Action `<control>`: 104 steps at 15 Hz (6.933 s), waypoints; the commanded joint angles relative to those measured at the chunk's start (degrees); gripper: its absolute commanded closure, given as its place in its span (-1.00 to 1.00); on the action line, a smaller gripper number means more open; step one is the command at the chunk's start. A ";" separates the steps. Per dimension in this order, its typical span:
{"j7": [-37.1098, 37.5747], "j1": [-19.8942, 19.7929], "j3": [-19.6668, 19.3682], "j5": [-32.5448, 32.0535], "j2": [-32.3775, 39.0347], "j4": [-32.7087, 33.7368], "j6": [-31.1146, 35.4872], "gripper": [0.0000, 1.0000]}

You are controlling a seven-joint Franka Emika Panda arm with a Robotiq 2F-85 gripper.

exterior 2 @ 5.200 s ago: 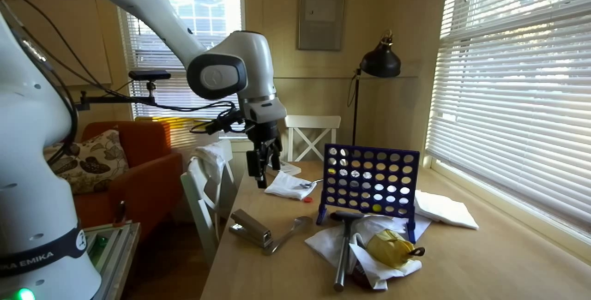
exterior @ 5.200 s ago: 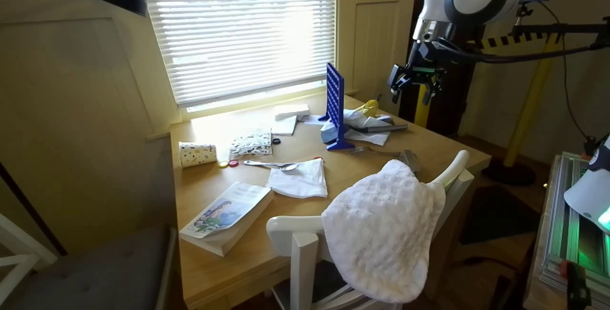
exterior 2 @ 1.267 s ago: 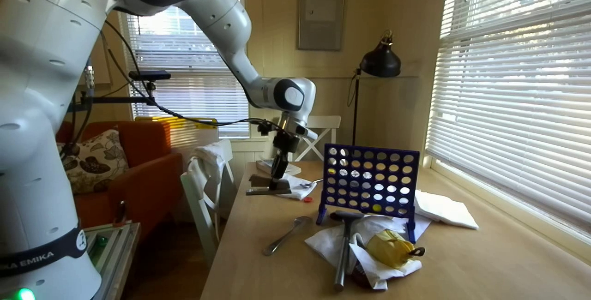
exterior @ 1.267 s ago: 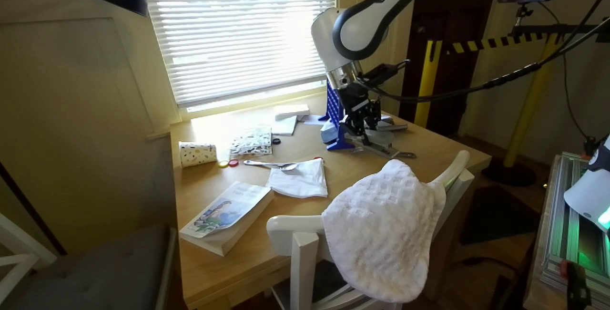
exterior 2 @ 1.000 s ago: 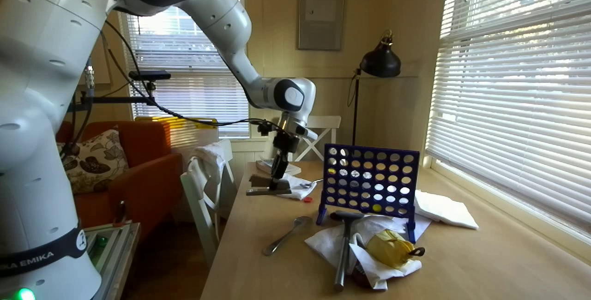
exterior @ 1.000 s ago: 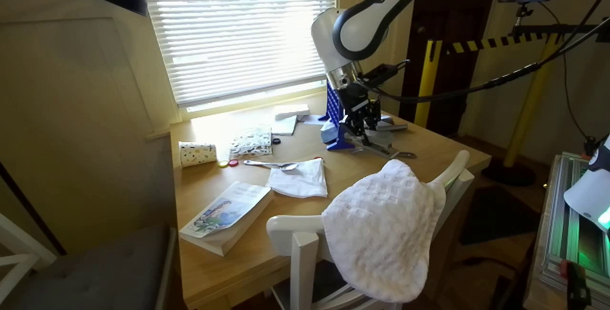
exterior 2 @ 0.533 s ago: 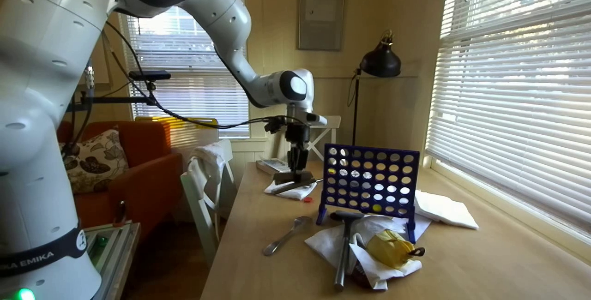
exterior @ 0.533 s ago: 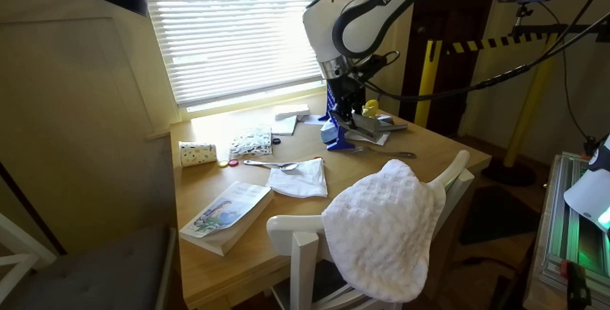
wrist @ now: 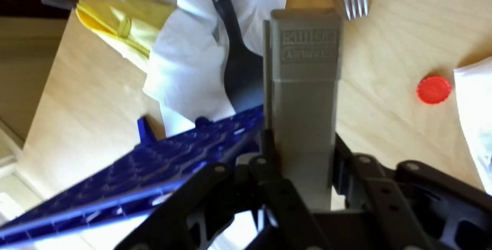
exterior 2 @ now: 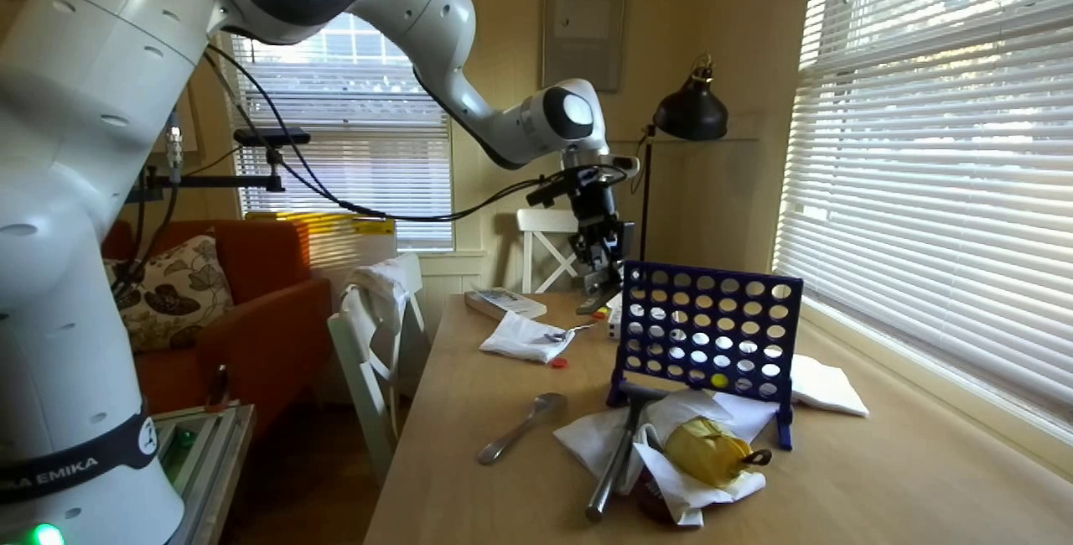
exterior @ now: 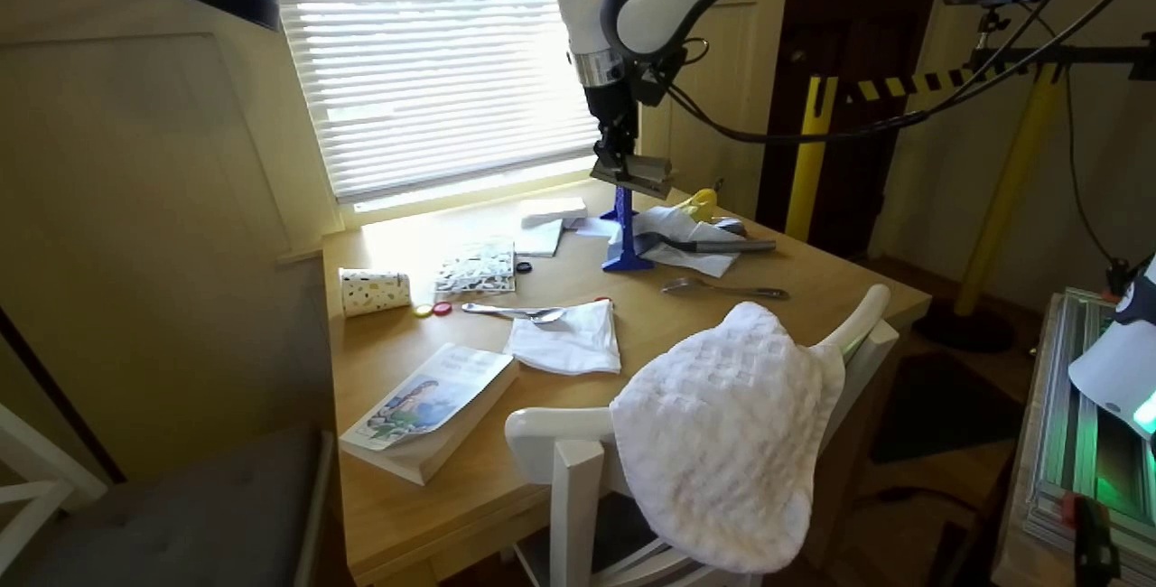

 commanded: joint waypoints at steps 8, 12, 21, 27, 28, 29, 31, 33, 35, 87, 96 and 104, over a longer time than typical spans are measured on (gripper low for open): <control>-18.82 1.75 5.14 1.06 10.29 13.24 6.16 0.28; -21.79 2.02 5.83 1.25 12.59 15.74 7.12 0.78; -41.53 1.55 8.61 1.67 27.64 26.88 7.13 0.78; -46.26 2.20 8.43 4.06 32.26 33.48 -3.12 0.78; -46.69 2.32 8.27 4.19 32.45 34.16 -5.22 0.78; -46.80 2.57 8.03 4.54 32.71 35.13 -8.76 0.78; -47.13 2.69 7.80 4.95 33.37 37.35 -14.16 0.78; -47.55 2.82 7.81 5.18 33.96 39.46 -18.12 -0.24; -47.59 3.04 7.67 5.17 34.53 41.34 -20.92 -0.50; -31.86 -3.82 9.36 7.38 35.40 41.68 6.48 -1.00; -36.30 -7.12 10.26 8.04 37.29 42.52 5.82 -1.00; -37.12 -6.86 9.80 7.23 40.16 43.81 12.16 -1.00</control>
